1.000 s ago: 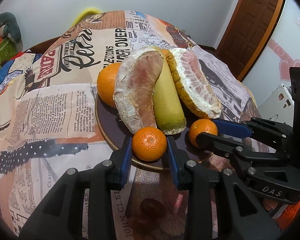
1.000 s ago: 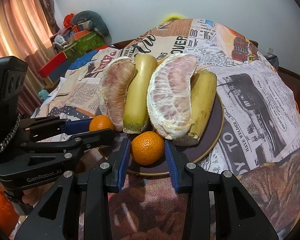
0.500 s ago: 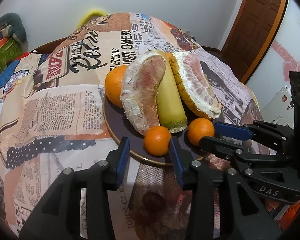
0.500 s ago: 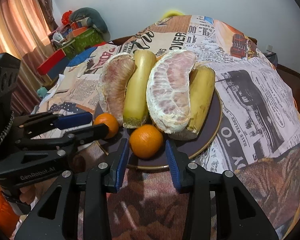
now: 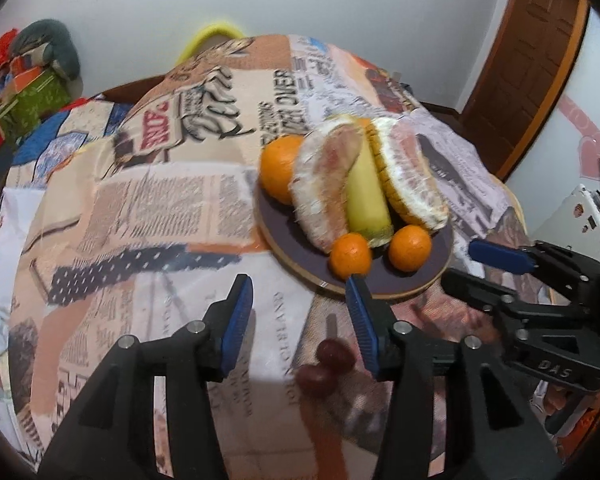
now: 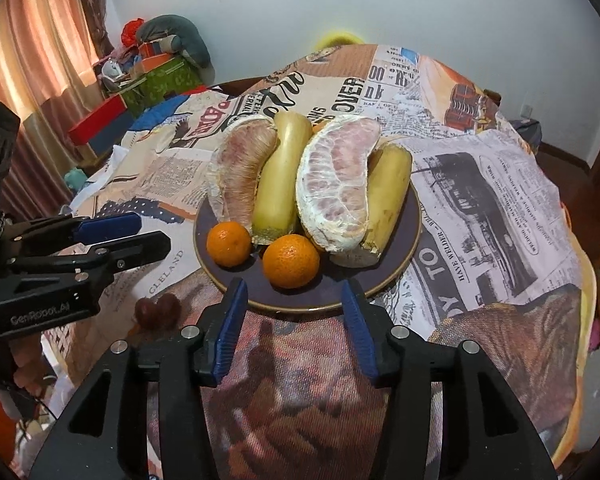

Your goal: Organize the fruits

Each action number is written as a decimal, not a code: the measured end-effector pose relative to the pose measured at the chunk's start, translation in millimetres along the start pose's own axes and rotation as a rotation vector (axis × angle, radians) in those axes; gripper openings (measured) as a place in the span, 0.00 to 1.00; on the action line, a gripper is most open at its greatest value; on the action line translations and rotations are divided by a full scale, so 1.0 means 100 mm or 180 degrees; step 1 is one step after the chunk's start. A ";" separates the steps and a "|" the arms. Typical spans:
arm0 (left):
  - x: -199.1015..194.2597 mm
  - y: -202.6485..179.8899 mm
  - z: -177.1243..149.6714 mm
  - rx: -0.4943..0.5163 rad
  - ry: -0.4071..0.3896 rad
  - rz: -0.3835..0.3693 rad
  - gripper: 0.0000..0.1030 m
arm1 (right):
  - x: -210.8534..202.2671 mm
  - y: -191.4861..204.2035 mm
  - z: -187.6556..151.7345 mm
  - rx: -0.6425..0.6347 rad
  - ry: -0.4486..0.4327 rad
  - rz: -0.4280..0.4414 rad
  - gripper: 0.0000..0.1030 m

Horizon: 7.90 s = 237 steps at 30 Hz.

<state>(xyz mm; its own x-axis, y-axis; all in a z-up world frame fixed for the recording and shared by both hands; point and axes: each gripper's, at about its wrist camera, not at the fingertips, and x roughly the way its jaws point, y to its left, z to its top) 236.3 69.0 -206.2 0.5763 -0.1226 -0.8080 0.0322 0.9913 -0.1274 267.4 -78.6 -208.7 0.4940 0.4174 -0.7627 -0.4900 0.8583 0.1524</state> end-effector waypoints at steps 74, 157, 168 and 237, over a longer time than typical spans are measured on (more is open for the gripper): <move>0.10 -0.10 -0.41 0.0058 0.0201 -0.0178 0.24 | 0.10 0.27 -0.19 -0.0104 0.0239 0.0510 0.18; 0.31 0.02 0.24 -0.0183 -0.0016 -0.0298 0.35 | 0.10 -0.42 0.02 0.0365 -0.0088 0.0163 0.23; -0.51 -0.13 0.28 -0.0127 -0.0542 -0.0240 0.35 | -0.58 -0.30 0.14 0.0244 -0.0566 0.0016 0.23; -2.83 -0.87 -0.40 0.0258 -0.2464 0.0083 1.00 | -2.55 0.40 -0.23 0.0045 -0.2449 -0.0590 1.00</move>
<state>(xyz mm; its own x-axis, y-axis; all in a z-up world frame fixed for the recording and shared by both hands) 37.7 15.3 11.0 0.9827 -0.0609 -0.1747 0.0534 0.9974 -0.0473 105.0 -157.5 -22.4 0.9272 0.3519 -0.1283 -0.3444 0.9357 0.0772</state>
